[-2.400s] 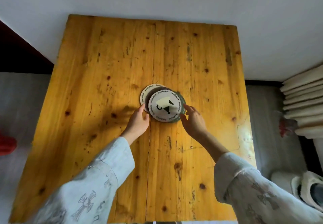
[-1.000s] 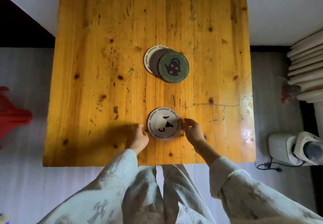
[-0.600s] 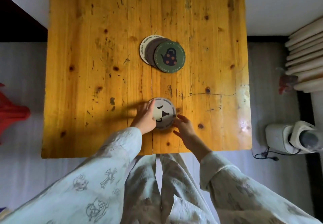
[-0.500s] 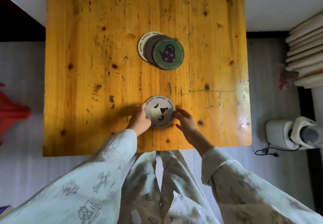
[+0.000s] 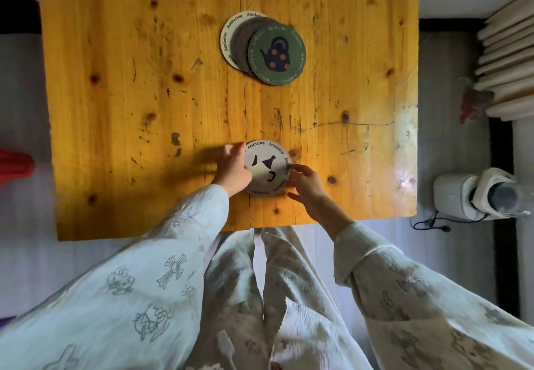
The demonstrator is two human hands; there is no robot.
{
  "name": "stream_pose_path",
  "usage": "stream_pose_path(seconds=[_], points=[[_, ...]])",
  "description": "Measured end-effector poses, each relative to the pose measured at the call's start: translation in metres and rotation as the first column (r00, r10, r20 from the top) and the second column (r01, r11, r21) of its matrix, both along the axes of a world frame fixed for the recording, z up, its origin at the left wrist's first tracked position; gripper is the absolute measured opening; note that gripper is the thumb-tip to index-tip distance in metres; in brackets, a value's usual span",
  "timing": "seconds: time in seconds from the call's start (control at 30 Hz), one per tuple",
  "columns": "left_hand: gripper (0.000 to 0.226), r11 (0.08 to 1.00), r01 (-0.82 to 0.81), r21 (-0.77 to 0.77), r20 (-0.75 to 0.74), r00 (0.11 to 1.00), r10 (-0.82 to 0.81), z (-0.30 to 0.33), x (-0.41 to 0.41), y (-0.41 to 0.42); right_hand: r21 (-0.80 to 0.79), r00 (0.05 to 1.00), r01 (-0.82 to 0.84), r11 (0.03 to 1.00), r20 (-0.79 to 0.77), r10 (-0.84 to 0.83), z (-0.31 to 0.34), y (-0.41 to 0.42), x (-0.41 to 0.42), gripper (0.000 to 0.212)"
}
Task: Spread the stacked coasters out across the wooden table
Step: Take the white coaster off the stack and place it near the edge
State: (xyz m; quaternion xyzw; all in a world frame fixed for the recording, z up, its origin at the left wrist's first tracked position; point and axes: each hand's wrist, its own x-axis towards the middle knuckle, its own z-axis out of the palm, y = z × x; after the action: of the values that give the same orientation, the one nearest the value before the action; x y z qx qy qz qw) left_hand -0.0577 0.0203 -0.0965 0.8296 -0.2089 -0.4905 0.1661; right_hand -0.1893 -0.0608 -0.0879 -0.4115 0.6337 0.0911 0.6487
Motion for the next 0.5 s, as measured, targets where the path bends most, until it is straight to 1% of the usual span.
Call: stream_pose_path(seconds=[0.07,0.13,0.2,0.3,0.37,0.5], points=[[0.061,0.997,-0.059,0.041,-0.022,0.998,0.06,0.0,0.001,0.011,-0.007,1.0,-0.021,1.0,0.011,0.022,0.004,0.0,0.002,0.037],[0.057,0.988,-0.147,0.042,-0.086,0.985,0.15,0.002,0.0,0.026,-0.031,0.998,-0.052,0.998,0.037,0.053,0.007,0.001,0.005,0.039],[0.053,0.971,-0.236,0.049,-0.128,0.962,0.24,0.004,-0.001,0.038,-0.106,0.991,-0.121,0.987,0.05,0.127,0.008,0.004,0.007,0.039],[0.051,0.94,-0.329,0.086,-0.159,0.927,0.339,0.006,-0.004,0.05,-0.208,0.966,-0.247,0.946,0.018,0.256,0.011,0.01,0.01,0.038],[0.05,0.933,-0.346,0.101,-0.157,0.92,0.359,0.006,-0.007,0.055,-0.215,0.959,-0.275,0.937,0.002,0.282,0.01,0.014,0.01,0.038],[0.046,0.942,-0.317,0.106,-0.138,0.934,0.33,0.007,-0.007,0.062,-0.257,0.942,-0.333,0.907,-0.045,0.333,0.003,0.023,0.003,0.036]])
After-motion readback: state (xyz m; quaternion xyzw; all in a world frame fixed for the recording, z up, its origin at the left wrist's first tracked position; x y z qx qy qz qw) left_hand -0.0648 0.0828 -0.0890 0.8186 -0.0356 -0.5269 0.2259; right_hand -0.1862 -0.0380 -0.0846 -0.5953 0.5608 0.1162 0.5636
